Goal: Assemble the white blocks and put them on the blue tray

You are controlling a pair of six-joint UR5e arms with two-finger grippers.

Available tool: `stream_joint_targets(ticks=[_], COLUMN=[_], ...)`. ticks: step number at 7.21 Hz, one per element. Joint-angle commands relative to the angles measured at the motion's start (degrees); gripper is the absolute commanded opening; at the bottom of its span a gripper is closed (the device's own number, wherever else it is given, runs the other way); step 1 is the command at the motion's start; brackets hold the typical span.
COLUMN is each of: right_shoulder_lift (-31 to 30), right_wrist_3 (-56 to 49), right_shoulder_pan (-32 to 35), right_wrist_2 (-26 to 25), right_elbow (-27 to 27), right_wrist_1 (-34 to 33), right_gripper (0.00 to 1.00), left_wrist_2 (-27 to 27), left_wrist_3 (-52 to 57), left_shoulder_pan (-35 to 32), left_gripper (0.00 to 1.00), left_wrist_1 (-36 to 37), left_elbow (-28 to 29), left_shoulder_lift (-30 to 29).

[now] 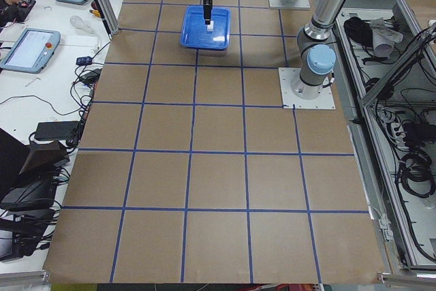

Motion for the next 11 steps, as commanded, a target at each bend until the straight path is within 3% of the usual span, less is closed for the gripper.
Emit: stream_joint_targets(ticks=[1,3,5,6,9,11], right_shoulder_lift=[-2.10,1.04,6.05,7.64,7.83,7.66], right_wrist_3=[18.30,32.73,39.54,42.79,43.17,43.26], right_shoulder_pan=[1.49,5.96,6.33,6.33,5.64,5.72], right_wrist_2=[-7.95,-8.68,-11.83,-10.98,-7.21,-7.89], right_elbow=[-1.28,-7.66,-18.10,-20.85,-21.06,-21.06], right_wrist_1=[8.22,11.66,22.08,24.06,23.29,23.11], right_gripper=[1.00,1.00,1.00,1.00,1.00,1.00], left_wrist_2=[0.20,0.20,0.11,0.11,-0.06,-0.33], left_wrist_3=[0.09,0.00,0.00,0.00,0.09,3.24], left_shoulder_pan=[0.18,0.36,0.36,0.36,0.36,1.93], left_gripper=[1.00,1.00,1.00,1.00,1.00,1.00], left_wrist_1=[-0.80,-0.45,-0.36,-0.36,-0.27,-0.71], left_elbow=[0.41,0.50,0.50,0.41,0.49,0.50], left_shoulder_lift=[0.21,0.04,0.04,-0.05,0.04,0.04])
